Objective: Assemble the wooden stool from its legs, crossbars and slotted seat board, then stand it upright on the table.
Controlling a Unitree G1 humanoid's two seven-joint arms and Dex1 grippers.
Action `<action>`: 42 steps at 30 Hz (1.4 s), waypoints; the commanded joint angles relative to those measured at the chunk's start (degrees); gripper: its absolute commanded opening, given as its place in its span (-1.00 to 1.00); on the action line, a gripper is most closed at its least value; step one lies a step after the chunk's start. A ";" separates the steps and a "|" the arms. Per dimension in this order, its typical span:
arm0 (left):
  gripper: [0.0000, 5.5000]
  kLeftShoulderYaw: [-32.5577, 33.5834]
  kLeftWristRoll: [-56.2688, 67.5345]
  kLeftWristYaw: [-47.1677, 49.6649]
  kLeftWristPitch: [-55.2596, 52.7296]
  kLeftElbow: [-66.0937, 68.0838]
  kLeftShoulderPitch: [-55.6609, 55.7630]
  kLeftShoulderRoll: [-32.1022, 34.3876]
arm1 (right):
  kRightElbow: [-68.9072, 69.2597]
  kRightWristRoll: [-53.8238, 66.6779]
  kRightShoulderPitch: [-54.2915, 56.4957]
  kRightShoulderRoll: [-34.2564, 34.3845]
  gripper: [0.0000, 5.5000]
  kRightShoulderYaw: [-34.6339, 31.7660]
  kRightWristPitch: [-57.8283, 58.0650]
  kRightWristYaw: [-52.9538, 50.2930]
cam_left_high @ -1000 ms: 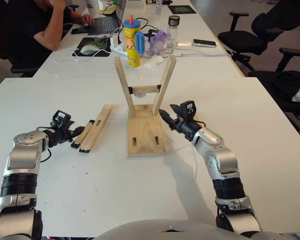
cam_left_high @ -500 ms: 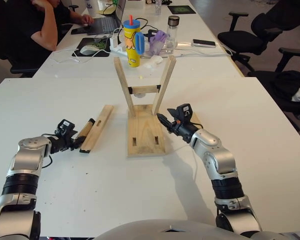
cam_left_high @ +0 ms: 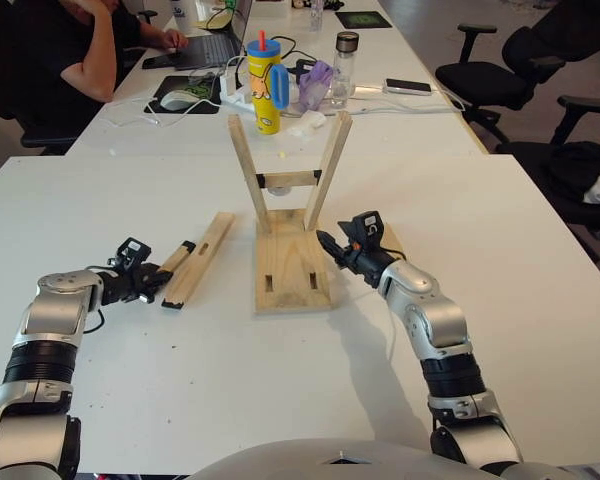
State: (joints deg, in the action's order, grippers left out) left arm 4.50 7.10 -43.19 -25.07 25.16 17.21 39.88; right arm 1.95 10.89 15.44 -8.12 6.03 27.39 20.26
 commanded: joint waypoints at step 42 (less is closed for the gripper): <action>-0.53 -12.65 5.41 8.48 -0.31 -50.16 -8.31 -15.52 | 9.47 52.97 -0.80 12.71 -0.48 -14.12 17.87 -13.75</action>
State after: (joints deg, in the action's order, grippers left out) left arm -7.84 12.09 -35.05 -24.58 -23.93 7.87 24.61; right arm 11.47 64.99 15.11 4.81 -8.48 45.77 6.41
